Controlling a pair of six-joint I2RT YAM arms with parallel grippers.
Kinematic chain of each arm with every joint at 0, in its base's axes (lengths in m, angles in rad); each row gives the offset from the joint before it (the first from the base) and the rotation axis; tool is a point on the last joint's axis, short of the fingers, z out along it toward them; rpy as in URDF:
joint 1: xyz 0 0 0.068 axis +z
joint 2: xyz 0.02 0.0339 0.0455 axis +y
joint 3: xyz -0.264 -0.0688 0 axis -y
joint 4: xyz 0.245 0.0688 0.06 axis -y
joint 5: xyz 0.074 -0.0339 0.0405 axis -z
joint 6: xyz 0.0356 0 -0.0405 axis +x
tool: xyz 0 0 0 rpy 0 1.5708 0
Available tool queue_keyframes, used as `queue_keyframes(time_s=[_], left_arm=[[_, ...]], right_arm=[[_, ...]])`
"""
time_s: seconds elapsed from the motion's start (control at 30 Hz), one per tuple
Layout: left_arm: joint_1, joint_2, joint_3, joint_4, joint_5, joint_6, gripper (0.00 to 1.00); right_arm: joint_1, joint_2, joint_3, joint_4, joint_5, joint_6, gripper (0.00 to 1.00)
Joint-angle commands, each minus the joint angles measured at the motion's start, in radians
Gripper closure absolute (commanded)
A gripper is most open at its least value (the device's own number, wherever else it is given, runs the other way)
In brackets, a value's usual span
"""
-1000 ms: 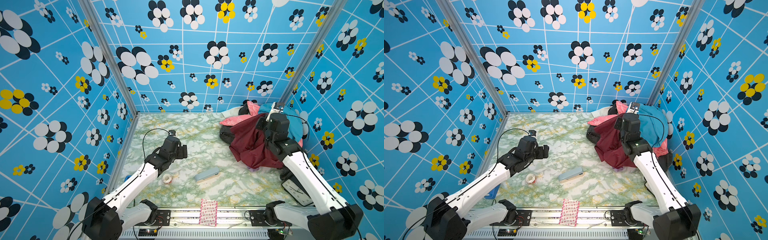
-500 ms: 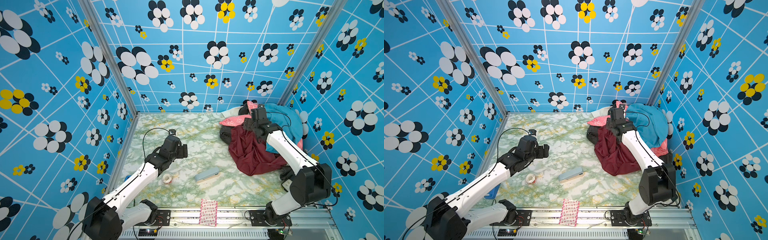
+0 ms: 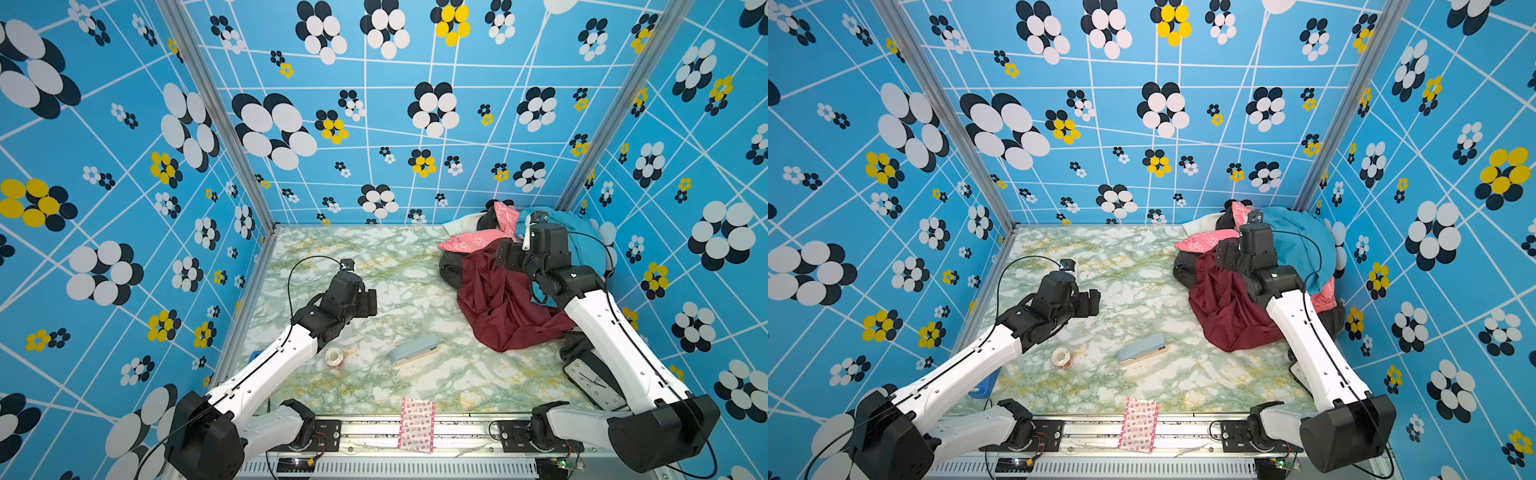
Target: Pick out a specific cloth from the pile
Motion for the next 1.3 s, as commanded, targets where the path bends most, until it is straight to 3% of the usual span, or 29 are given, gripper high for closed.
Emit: queue_keyframes(time_s=[0.0,0.53,0.73,0.9,1.0,1.03,1.07,1.17,1.2,1.27], left_arm=[[-0.008,0.008,0.033,-0.003,-0.005,-0.012,0.08],[-0.018,0.001,0.031,0.013,-0.009,-0.012,0.09],[-0.021,0.005,0.040,0.000,-0.003,-0.012,0.09],[-0.022,0.001,0.043,-0.014,-0.014,-0.015,0.09],[-0.022,-0.001,0.045,-0.013,-0.015,-0.015,0.09],[-0.022,0.000,0.047,-0.013,-0.015,-0.015,0.09],[-0.022,0.001,0.047,-0.013,-0.014,-0.013,0.09],[-0.024,0.007,0.054,-0.014,-0.011,-0.010,0.09],[-0.024,0.008,0.058,-0.016,-0.011,-0.009,0.09],[-0.024,0.010,0.060,-0.016,-0.009,-0.007,0.09]], right_arm=[[-0.003,0.052,-0.023,-0.117,-0.049,-0.034,0.01],[-0.003,0.259,-0.033,-0.179,0.036,-0.070,0.01],[-0.004,0.296,-0.074,-0.125,0.112,-0.089,0.01],[-0.003,0.340,-0.072,-0.111,0.099,-0.080,0.03],[-0.003,0.348,-0.074,-0.104,0.096,-0.076,0.24],[-0.003,0.348,-0.075,-0.100,0.096,-0.073,0.38],[-0.003,0.349,-0.077,-0.096,0.099,-0.069,0.58],[-0.003,0.344,-0.076,-0.091,0.102,-0.057,0.93],[-0.003,0.340,-0.074,-0.094,0.102,-0.056,1.00],[-0.003,0.323,-0.065,-0.106,0.102,-0.048,1.00]])
